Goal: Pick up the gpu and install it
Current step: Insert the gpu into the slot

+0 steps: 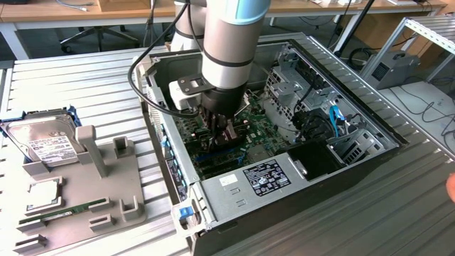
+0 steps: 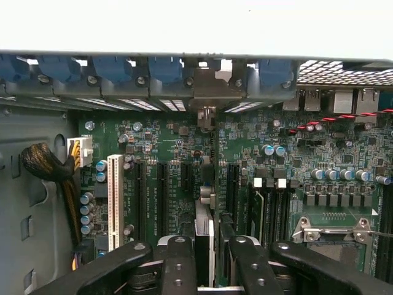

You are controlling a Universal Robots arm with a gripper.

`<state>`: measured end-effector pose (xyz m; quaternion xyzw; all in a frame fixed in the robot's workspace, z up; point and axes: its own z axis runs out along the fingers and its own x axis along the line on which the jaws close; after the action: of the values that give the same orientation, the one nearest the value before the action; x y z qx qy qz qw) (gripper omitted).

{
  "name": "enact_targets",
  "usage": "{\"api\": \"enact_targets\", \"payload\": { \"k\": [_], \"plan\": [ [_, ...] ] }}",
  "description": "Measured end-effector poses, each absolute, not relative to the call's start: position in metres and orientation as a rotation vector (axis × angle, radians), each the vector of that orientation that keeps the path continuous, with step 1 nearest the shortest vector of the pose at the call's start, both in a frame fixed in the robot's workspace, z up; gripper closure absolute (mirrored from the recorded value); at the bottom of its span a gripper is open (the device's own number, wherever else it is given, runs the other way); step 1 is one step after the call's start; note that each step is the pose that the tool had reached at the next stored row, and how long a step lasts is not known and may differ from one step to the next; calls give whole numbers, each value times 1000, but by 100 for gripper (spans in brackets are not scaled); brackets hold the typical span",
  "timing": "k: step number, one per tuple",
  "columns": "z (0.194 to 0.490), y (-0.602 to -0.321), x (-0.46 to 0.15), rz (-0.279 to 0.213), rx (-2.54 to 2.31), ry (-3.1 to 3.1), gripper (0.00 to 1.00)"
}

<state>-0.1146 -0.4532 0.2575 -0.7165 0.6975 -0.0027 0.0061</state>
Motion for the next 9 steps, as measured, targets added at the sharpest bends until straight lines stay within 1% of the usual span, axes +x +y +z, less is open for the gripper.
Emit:
{"api": "enact_targets", "payload": {
  "k": [9],
  "plan": [
    [253,-453,-114,-7,-2242,2182,74]
  ]
}}
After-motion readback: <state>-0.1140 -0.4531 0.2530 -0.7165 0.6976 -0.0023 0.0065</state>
